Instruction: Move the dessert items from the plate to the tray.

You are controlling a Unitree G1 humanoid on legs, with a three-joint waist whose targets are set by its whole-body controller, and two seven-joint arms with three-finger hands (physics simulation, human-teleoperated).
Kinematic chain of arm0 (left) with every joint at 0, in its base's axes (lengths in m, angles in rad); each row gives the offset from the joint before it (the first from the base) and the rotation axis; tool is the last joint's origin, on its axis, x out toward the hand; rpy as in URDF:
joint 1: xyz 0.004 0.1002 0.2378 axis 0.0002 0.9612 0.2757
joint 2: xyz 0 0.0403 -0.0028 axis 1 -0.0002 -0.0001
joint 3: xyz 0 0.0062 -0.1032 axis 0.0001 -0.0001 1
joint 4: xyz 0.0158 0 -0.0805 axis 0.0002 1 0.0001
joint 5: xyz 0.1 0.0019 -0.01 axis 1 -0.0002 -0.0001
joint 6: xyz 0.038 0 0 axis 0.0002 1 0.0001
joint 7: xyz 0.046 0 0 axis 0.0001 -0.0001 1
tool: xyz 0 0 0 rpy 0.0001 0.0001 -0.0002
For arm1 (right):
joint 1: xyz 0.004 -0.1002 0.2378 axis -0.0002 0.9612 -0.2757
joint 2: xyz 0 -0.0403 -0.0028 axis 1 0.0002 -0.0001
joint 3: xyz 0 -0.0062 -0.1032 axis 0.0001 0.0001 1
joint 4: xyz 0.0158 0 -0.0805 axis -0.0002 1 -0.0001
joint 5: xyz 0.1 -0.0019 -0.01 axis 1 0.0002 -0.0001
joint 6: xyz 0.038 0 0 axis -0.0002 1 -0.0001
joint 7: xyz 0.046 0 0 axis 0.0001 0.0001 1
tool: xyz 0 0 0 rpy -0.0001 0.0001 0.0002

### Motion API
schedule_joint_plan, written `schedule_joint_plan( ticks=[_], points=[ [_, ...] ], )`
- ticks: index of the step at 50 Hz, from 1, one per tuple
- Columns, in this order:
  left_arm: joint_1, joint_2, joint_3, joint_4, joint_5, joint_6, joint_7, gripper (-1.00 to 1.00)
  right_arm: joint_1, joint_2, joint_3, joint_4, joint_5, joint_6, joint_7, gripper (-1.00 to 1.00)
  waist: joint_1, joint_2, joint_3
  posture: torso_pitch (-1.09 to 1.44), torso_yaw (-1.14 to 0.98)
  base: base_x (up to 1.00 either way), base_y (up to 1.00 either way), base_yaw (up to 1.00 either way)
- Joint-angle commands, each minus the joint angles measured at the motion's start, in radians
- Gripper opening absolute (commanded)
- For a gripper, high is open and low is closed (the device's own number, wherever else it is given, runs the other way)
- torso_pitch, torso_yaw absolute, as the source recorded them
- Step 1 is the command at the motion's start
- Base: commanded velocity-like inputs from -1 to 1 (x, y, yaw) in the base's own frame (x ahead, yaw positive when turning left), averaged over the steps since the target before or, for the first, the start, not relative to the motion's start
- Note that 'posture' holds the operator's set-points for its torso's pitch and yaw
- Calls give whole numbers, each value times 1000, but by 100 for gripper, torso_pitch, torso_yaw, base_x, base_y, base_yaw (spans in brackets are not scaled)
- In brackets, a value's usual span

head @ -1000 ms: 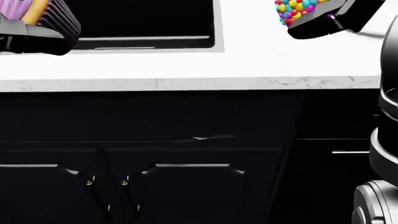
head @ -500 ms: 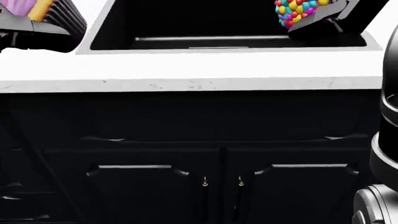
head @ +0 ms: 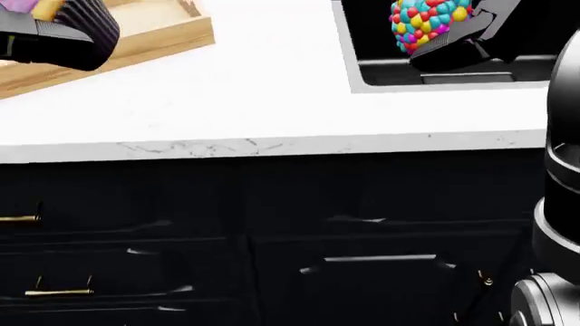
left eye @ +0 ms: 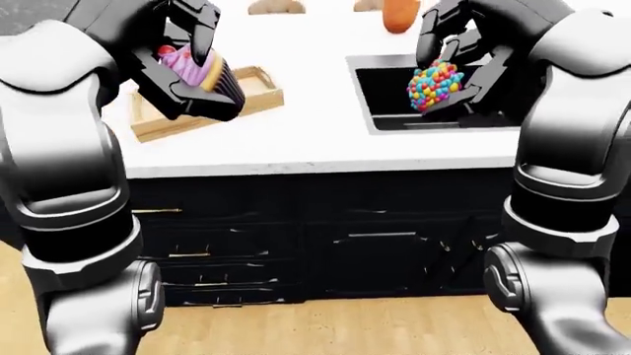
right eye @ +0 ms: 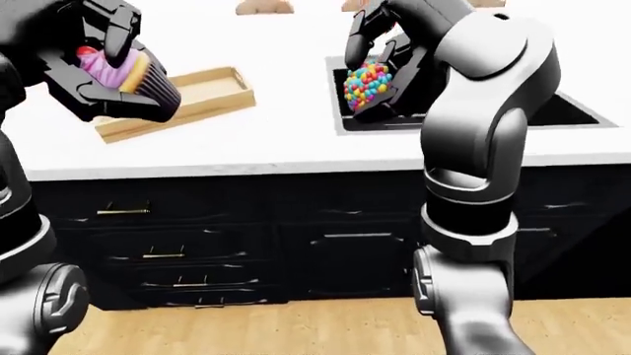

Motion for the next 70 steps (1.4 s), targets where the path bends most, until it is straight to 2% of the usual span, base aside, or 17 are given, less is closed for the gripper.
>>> schedule_joint_plan(
  ticks=[1,4,5,8,10,16,20,23,29,30,31,42,48,53,58,62,70],
  points=[
    [-41,22,42,-34,15,-25,29,-100,-37,0,0,-32,3,-20,-17,-100,6,-4,-19,0,0,11,100,0],
    [-37,24,43,-40,13,-22,28,-100,-37,1,-1,-30,8,-22,-19,-100,-2,76,-9,0,0,11,100,0],
    [-37,24,43,-39,13,-23,29,-100,-38,2,-1,-32,8,-19,-18,-100,8,154,-31,0,0,11,100,0],
    [-34,23,42,-44,11,-22,28,-100,-35,6,-1,-43,11,-9,-13,-100,52,92,-18,0,0,11,67,33],
    [-28,21,43,-47,8,-27,30,-100,-26,6,-1,-53,17,-9,-7,-100,35,119,-24,0,0,11,0,100],
    [-37,16,34,-55,11,-16,28,-100,-31,9,-8,-55,43,-4,-16,-100,14,66,26,0,0,7,10,50],
    [-39,15,33,-60,13,-11,23,-100,-25,9,-12,-54,53,11,-34,-100,21,74,9,0,0,0,-50,0],
    [-47,15,31,-54,16,-12,22,-100,-26,-2,-12,-55,60,17,-41,-100,-12,2,-19,0,0,0,-100,0],
    [-50,7,25,-61,25,-9,16,-100,-25,-28,-24,-70,82,21,-50,-100,-31,192,67,0,0,0,-100,0],
    [-49,6,25,-60,26,-11,16,-100,-23,-32,-27,-69,87,18,-54,-100,-24,176,73,0,0,0,-100,0],
    [-48,5,24,-61,28,-13,15,-100,-25,-37,-28,-71,89,20,-55,-100,13,95,48,0,0,0,-100,0],
    [-59,-16,14,-61,47,-14,9,-100,-14,-51,-24,-90,118,29,-63,-100,44,-64,-30,0,0,0,-18,-82],
    [-77,-16,12,-48,51,-16,3,-100,-41,-46,-9,-69,118,7,-48,-100,30,49,8,0,0,0,-9,0],
    [-95,-16,9,-36,56,-19,-4,-100,-63,-49,-9,-35,103,-2,-47,-100,10,49,-30,0,0,2,0,0],
    [-106,-20,7,-28,60,-21,-7,-100,-59,-40,-5,-32,96,-9,-40,-100,19,46,5,0,0,26,-12,0],
    [-105,-24,3,-45,68,-10,-16,-100,-56,-33,-7,-32,96,-14,-39,-100,36,-30,-8,0,0,33,-15,0],
    [-107,-22,6,-49,75,-9,-28,-100,-60,-24,-2,-31,93,-14,-31,-100,26,30,7,0,0,32,-16,0]
  ],
)
